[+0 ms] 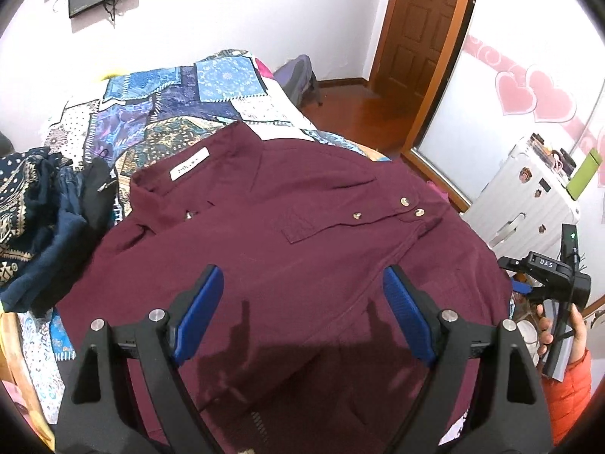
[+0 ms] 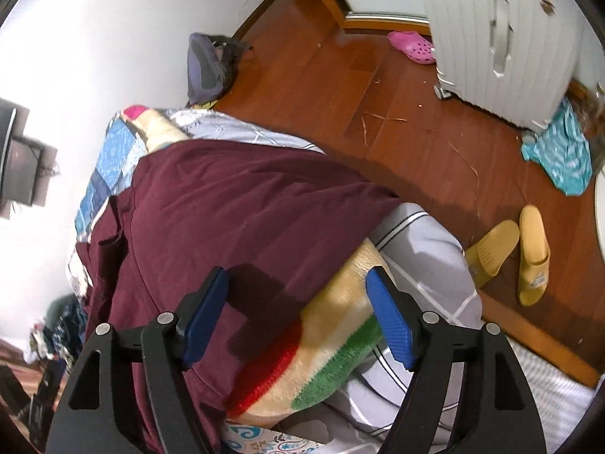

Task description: Fold large clothes

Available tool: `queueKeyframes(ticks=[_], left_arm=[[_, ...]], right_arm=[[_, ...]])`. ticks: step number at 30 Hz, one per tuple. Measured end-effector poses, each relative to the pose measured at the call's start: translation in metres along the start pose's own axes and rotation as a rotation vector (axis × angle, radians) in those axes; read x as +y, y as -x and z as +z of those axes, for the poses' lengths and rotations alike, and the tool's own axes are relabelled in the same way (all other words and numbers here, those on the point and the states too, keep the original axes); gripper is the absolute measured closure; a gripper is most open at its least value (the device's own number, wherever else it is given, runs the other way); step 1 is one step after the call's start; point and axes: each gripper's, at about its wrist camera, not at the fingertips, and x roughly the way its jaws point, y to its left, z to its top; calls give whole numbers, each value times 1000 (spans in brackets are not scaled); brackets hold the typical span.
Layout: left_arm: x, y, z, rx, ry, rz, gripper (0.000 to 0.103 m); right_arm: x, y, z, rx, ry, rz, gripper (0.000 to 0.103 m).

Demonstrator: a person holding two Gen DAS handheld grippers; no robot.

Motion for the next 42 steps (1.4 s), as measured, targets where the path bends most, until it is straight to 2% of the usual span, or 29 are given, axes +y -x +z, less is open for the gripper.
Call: queueKeyframes(ticks=[4,8,10,13,17,19,21,29,34,37,38,42], left_arm=[[5,8,-6,-8,-2,-3,17],[13,16,-16,-8,2,13,17],[19,21,-22,-13,7,31,17],[29,29,-30,-26,20,69,17],[45,36,-36,-33,68,76,17],[50,38,-38,-36,85,84,17],[52,39,-39,-38,92,90,17],[54,46,-45,-53,96,83,17],[55,51,-47,-69,96,81,17],[57,51,-48,-69,104,72,17],[58,51,-48,-68,106,67,17],[58,50,-51,-65,113,45,17]], right_arm=[[3,-8,11,-45,1,-20,28],[-4,-25,25,-31,-77,-9,35],[-6,-28,30,-27,-105,-20,49],[-7,-22,29,-39,-106,-30,62],[-8,-13,25,-68,-108,-32,76],[-7,-7,25,-96,-113,-29,91],[3,-1,27,-117,-102,34,92],[102,25,24,-185,176,103,93],[165,46,-10,-191,400,254,93],[198,43,-41,-131,539,313,93],[202,39,-46,-109,564,315,93],[212,-3,-85,-6,679,200,93]])
